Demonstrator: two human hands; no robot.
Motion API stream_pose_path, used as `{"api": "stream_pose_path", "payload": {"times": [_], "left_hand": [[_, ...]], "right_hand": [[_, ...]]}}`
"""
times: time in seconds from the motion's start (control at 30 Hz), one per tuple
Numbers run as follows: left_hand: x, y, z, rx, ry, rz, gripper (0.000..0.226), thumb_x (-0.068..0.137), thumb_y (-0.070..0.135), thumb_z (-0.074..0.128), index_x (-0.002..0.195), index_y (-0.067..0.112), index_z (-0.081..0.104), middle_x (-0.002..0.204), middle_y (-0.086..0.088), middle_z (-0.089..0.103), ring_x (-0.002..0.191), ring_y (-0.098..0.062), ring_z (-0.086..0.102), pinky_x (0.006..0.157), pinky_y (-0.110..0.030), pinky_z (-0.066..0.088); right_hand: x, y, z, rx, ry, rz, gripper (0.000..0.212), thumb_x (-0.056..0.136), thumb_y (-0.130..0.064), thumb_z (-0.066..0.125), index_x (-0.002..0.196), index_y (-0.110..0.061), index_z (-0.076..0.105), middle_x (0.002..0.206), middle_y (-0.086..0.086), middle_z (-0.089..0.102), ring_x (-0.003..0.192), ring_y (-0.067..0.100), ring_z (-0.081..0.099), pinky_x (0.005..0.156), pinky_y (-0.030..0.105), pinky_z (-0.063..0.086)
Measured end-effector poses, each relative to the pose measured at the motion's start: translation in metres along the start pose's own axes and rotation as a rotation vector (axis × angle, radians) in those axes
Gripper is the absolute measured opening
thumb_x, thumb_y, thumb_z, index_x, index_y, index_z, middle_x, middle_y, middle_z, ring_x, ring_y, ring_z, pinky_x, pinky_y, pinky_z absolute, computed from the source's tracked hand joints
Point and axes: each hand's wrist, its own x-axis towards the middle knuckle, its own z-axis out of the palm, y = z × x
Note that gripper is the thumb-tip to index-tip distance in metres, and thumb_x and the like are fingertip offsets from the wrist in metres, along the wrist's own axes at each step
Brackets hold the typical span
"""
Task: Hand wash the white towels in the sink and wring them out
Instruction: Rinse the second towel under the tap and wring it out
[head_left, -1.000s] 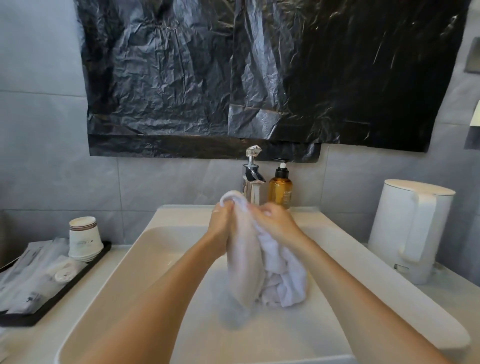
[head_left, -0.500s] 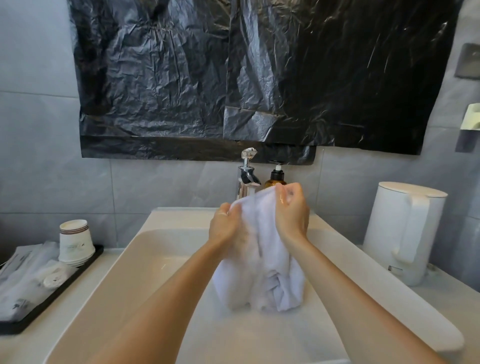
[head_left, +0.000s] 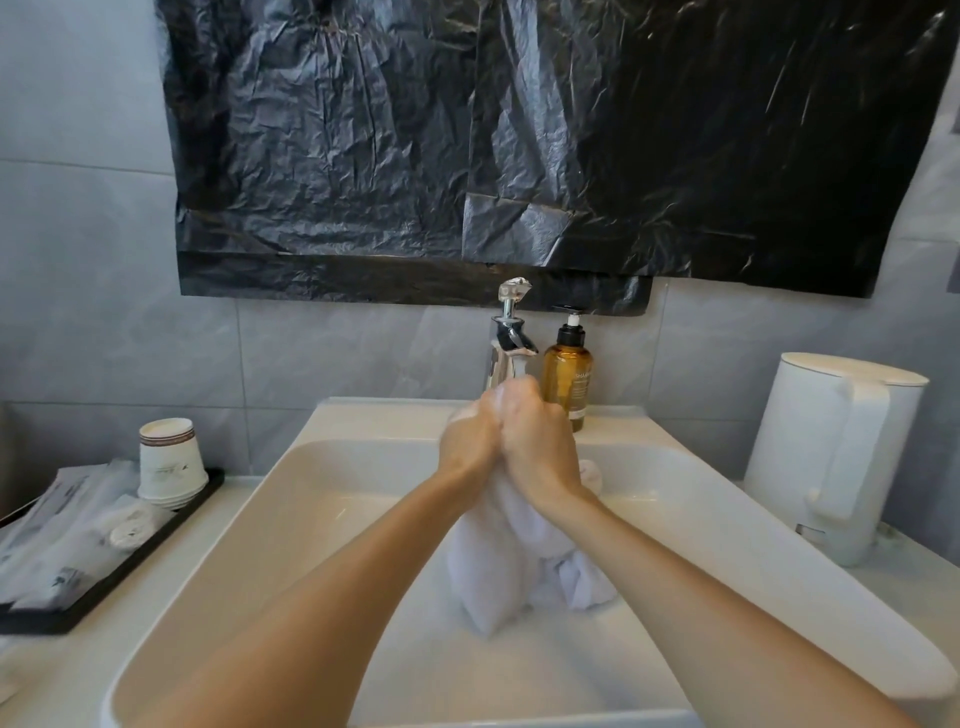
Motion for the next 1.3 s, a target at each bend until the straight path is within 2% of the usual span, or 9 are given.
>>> {"api": "stream_pose_path", "payload": {"times": [0.17,0.27,0.47,0.6,0.73,0.87,0.93,1.07,1.3], "left_hand": [[-0.004,-0.002,-0.004,-0.043,-0.067,0.069,0.028,0.098,0.051,0.046,0.1,0.033,0.068,0.104,0.007,0.069,0.1,-0.011,0.062,0.089,-0.03,0.05],[-0.004,-0.002,-0.011,-0.017,-0.174,0.027,0.053,0.076,0.071,0.062,0.111,0.031,0.067,0.111,0.001,0.07,0.1,-0.014,0.065,0.079,-0.027,0.052],[0.003,-0.006,-0.017,0.653,-0.511,-0.016,0.059,0.07,0.045,0.082,0.118,0.025,0.055,0.114,0.001,0.061,0.106,-0.021,0.058,0.092,-0.037,0.051],[0.01,0.0,-0.029,0.419,-0.385,-0.049,0.036,0.08,0.037,0.076,0.099,0.011,0.06,0.094,-0.004,0.062,0.09,-0.021,0.061,0.073,-0.029,0.048],[0.013,0.01,-0.043,-0.056,-0.233,-0.187,0.047,0.073,0.032,0.077,0.11,0.007,0.062,0.1,-0.011,0.071,0.094,-0.027,0.068,0.084,-0.04,0.056],[0.013,0.018,-0.045,-0.335,-0.047,-0.294,0.04,0.072,0.03,0.072,0.103,0.005,0.066,0.094,-0.014,0.068,0.09,-0.029,0.066,0.081,-0.037,0.052],[0.016,0.016,-0.048,-0.438,-0.126,-0.316,0.05,0.066,0.033,0.069,0.1,-0.005,0.065,0.085,-0.019,0.065,0.08,-0.03,0.065,0.072,-0.034,0.053],[0.016,0.016,-0.049,-0.432,-0.235,-0.25,0.029,0.08,0.028,0.059,0.082,0.0,0.063,0.074,-0.016,0.063,0.067,-0.024,0.061,0.059,-0.027,0.051],[0.015,0.003,-0.046,0.655,0.077,0.059,0.048,0.077,0.063,0.066,0.113,0.032,0.06,0.115,0.005,0.059,0.115,-0.022,0.053,0.093,-0.037,0.043]], "right_hand": [[0.007,0.009,-0.014,-0.111,0.073,-0.076,0.035,0.105,-0.029,0.027,0.107,-0.006,0.054,0.09,0.021,0.068,0.086,0.041,0.064,0.063,0.04,0.042],[0.017,0.025,-0.028,-0.131,0.059,0.185,0.043,0.106,-0.031,0.022,0.109,-0.007,0.058,0.105,0.021,0.066,0.099,0.039,0.061,0.074,0.039,0.044],[0.034,0.052,-0.047,0.31,0.267,0.473,0.048,0.105,-0.037,0.027,0.067,-0.013,0.046,0.07,0.004,0.05,0.077,0.025,0.049,0.067,0.033,0.033],[0.034,0.056,-0.048,0.35,0.363,0.55,0.037,0.103,-0.036,0.037,0.08,-0.01,0.05,0.076,0.001,0.051,0.076,0.022,0.047,0.062,0.031,0.032],[0.026,0.062,-0.042,0.085,0.09,0.319,0.016,0.102,-0.031,0.042,0.106,-0.024,0.056,0.098,-0.003,0.062,0.085,0.019,0.054,0.06,0.027,0.034],[0.022,0.042,-0.028,0.289,-0.33,0.115,0.044,0.095,-0.059,0.041,0.101,-0.023,0.066,0.105,-0.005,0.058,0.096,0.015,0.054,0.08,0.032,0.044],[0.016,0.031,-0.023,0.439,-0.502,0.122,0.056,0.083,-0.075,0.044,0.088,-0.022,0.061,0.091,-0.005,0.062,0.084,0.013,0.059,0.076,0.032,0.047],[0.012,0.035,-0.016,0.417,-0.56,0.035,0.037,0.094,-0.052,0.051,0.074,-0.021,0.044,0.071,-0.004,0.042,0.066,0.011,0.038,0.062,0.031,0.031],[0.026,0.046,-0.036,0.508,-0.266,0.151,0.014,0.097,-0.025,0.056,0.088,-0.015,0.053,0.083,0.0,0.054,0.077,0.014,0.05,0.067,0.026,0.04]]}}
